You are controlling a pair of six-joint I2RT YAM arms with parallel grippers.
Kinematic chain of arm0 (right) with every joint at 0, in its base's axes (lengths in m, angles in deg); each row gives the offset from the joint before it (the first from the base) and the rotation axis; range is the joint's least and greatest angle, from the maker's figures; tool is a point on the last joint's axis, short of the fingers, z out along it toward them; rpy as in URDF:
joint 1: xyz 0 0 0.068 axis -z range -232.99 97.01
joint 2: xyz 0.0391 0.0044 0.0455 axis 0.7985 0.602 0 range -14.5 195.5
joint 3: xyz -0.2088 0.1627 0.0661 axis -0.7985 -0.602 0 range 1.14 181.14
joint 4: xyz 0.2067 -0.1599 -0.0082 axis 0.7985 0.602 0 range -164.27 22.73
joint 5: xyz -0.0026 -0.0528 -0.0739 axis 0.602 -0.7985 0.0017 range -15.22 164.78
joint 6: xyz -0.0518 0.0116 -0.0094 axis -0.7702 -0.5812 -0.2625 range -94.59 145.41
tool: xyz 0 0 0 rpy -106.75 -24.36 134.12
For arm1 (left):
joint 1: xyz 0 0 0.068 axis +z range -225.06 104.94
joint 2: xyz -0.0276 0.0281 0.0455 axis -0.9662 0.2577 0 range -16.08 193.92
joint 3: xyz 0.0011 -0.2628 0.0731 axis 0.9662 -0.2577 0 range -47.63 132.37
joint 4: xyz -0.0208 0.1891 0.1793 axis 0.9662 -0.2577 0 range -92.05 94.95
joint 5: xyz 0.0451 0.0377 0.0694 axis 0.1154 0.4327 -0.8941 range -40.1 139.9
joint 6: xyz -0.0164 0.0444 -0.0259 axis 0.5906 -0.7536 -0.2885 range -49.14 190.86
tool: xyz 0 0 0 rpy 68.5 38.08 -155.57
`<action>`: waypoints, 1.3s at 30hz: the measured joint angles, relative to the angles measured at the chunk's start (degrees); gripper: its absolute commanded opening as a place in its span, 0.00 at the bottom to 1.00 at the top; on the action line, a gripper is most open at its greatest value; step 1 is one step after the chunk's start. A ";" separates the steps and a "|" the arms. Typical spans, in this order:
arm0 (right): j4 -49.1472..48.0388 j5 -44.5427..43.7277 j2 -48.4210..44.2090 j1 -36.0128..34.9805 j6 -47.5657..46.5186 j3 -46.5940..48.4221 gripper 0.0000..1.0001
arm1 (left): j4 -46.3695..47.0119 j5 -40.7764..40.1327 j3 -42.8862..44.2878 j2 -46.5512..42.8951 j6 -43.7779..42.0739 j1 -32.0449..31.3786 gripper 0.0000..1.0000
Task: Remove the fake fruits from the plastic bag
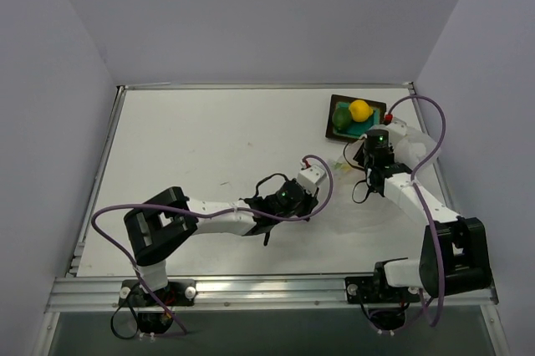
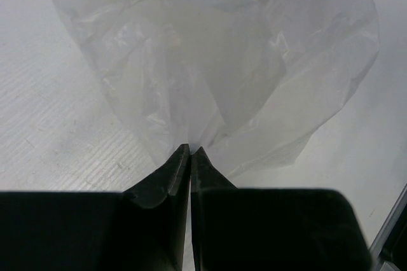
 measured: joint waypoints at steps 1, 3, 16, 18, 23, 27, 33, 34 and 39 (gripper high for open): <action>0.20 -0.13 0.11 0.44 0.04 -0.02 0.32 | 0.00 -0.02 -0.02 -0.15 0.00 0.00 0.02; -0.15 -0.90 0.76 1.11 0.26 0.00 0.31 | 0.02 -0.04 -0.02 -0.52 0.00 0.00 0.02; -2.80 1.42 -13.57 1.68 0.26 -4.11 0.49 | 0.02 -1.31 -0.09 -1.20 -0.02 0.00 0.02; -2.51 1.68 -16.61 1.64 0.35 -4.24 0.29 | 0.00 -1.33 -0.09 -1.20 -0.02 0.00 0.02; -0.50 -0.28 -18.86 1.64 3.13 -7.30 0.13 | 0.04 -1.51 -0.50 -1.62 -0.02 0.00 0.02; 1.05 -0.52 -12.81 1.66 3.93 -8.26 0.17 | 0.02 -1.53 -0.90 -1.79 -0.02 0.00 0.02; 0.09 -0.39 1.11 1.88 4.09 -6.23 0.61 | 0.02 -1.60 -0.92 -2.16 -0.02 0.00 0.02; -0.37 -0.42 3.06 2.21 4.17 -5.33 0.70 | 0.02 -1.60 -0.92 -2.23 -0.02 0.00 0.02; -4.39 -0.85 10.12 4.35 3.85 -0.24 0.80 | 0.02 -1.75 -0.92 -2.32 -0.02 0.00 0.02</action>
